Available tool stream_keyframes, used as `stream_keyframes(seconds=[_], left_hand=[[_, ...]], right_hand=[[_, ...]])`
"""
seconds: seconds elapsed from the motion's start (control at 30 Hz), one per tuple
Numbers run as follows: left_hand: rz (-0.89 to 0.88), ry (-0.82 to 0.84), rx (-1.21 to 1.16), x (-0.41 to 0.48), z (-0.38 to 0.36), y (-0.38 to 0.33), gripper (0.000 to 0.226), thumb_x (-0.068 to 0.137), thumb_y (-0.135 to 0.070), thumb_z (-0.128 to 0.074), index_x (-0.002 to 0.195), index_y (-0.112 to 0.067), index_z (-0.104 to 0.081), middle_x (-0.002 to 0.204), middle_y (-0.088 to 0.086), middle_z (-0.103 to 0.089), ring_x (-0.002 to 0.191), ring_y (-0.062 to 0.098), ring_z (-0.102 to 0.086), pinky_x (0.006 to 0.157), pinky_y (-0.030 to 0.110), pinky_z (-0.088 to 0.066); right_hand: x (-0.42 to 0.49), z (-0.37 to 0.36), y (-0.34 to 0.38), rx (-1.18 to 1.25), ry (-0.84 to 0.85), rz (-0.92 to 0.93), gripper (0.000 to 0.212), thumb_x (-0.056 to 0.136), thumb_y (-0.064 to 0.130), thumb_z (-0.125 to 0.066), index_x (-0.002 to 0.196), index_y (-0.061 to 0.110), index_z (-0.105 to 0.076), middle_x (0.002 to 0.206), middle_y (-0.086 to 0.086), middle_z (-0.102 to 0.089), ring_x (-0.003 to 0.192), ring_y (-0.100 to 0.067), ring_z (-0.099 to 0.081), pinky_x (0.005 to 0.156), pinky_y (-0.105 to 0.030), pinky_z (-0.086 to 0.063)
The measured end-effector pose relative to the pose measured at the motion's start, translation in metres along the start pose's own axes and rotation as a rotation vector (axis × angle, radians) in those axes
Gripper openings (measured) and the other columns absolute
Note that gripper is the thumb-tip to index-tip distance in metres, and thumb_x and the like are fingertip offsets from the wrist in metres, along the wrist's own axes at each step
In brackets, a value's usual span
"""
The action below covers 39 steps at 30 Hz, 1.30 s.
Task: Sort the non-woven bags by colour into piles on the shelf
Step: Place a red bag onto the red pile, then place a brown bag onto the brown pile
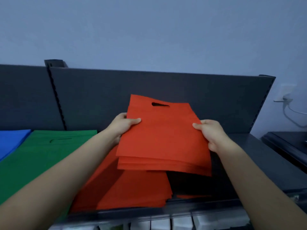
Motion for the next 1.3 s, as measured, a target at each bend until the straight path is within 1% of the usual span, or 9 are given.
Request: stream_keyframes(seconds=[0.07, 0.2, 0.4, 0.53, 0.67, 0.77, 0.93, 1.1, 1.3], left_hand=[[0.038, -0.034, 0.174, -0.002, 0.027, 0.01, 0.031, 0.087, -0.007, -0.068, 0.116, -0.001, -0.06, 0.093, 0.01, -0.069, 0.07, 0.019, -0.068, 0.055, 0.024, -0.055], [0.012, -0.142, 0.477, -0.006, 0.079, 0.028, 0.044, 0.082, -0.008, -0.074, 0.122, -0.004, -0.058, 0.112, 0.011, -0.067, 0.093, 0.023, -0.065, 0.083, 0.033, -0.051], [-0.054, -0.163, 0.887, -0.015, 0.103, 0.039, 0.077, 0.065, -0.019, -0.088, 0.129, -0.007, -0.046, 0.124, 0.01, -0.055, 0.115, 0.027, -0.054, 0.098, 0.035, -0.044], [0.078, -0.062, 1.044, -0.017, 0.095, 0.062, 0.125, 0.064, -0.015, -0.087, 0.154, -0.011, 0.0, 0.154, 0.024, -0.015, 0.141, 0.036, -0.025, 0.111, 0.035, -0.03], [0.006, -0.016, 1.335, -0.021, 0.078, 0.066, 0.111, 0.077, -0.022, -0.072, 0.154, -0.014, 0.007, 0.159, 0.017, 0.013, 0.148, 0.031, 0.006, 0.118, 0.045, -0.011], [-0.122, 0.046, 1.39, -0.021, 0.053, 0.063, 0.098, 0.081, -0.026, -0.066, 0.154, -0.014, -0.001, 0.161, 0.013, 0.002, 0.149, 0.029, 0.0, 0.117, 0.047, -0.011], [-0.337, 0.191, 1.288, -0.021, -0.023, 0.058, 0.084, 0.087, -0.044, -0.062, 0.151, -0.012, -0.02, 0.156, 0.009, -0.027, 0.142, 0.028, -0.026, 0.115, 0.039, -0.025], [-0.553, 0.316, 1.493, -0.027, -0.111, 0.062, 0.068, 0.091, -0.058, -0.047, 0.144, -0.015, -0.036, 0.145, 0.006, -0.043, 0.132, 0.026, -0.039, 0.107, 0.038, -0.031], [-0.284, 0.467, 1.668, -0.02, -0.172, 0.096, 0.076, 0.092, -0.067, -0.035, 0.15, -0.018, -0.029, 0.152, 0.01, -0.032, 0.136, 0.034, -0.033, 0.111, 0.043, -0.029]], right_hand=[[-0.006, -0.028, -0.009, -0.032, 0.078, -0.055, 0.009, 0.094, 0.007, -0.059, 0.087, 0.011, -0.065, 0.095, -0.012, -0.07, 0.091, -0.026, -0.067, 0.087, -0.044, -0.055], [-0.018, -0.078, -0.033, -0.11, 0.18, -0.079, 0.014, 0.093, 0.003, -0.059, 0.086, 0.015, -0.062, 0.096, -0.012, -0.07, 0.09, -0.027, -0.068, 0.087, -0.045, -0.055], [-0.033, -0.118, -0.056, -0.269, 0.146, 0.013, 0.028, 0.082, 0.0, -0.068, 0.105, 0.012, -0.058, 0.1, -0.003, -0.068, 0.091, -0.02, -0.067, 0.087, -0.041, -0.055], [-0.04, -0.126, -0.058, -0.493, 0.145, 0.052, 0.033, 0.083, 0.0, -0.064, 0.114, 0.01, -0.058, 0.113, -0.007, -0.066, 0.099, -0.022, -0.064, 0.086, -0.031, -0.052], [-0.038, -0.115, -0.053, -0.706, 0.115, 0.09, 0.062, 0.09, 0.022, -0.064, 0.144, 0.007, -0.037, 0.142, -0.008, -0.047, 0.13, -0.026, -0.046, 0.103, -0.031, -0.038], [-0.028, -0.079, -0.059, -0.994, 0.01, 0.088, 0.062, 0.094, 0.042, -0.052, 0.145, 0.011, -0.035, 0.142, -0.012, -0.045, 0.13, -0.031, -0.043, 0.105, -0.042, -0.04], [-0.017, 0.002, -0.089, -1.067, -0.042, -0.185, 0.077, 0.088, 0.058, -0.053, 0.142, 0.005, -0.037, 0.143, -0.018, -0.042, 0.129, -0.035, -0.044, 0.104, -0.04, -0.04], [-0.01, 0.064, -0.102, -1.089, -0.129, -0.25, 0.091, 0.074, 0.073, -0.059, 0.134, 0.005, -0.047, 0.136, -0.016, -0.048, 0.123, -0.034, -0.049, 0.101, -0.041, -0.043], [0.009, 0.078, -0.107, -0.959, -0.089, -0.229, 0.088, 0.057, 0.059, -0.079, 0.13, 0.017, -0.052, 0.133, -0.01, -0.053, 0.124, -0.032, -0.048, 0.102, -0.045, -0.043]])
Point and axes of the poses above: each hand's wrist, its own x-axis towards the middle knuckle, its own z-axis out of the back of the hand, y = z × x, the point moved 6 cm from there along x, towards the middle knuckle
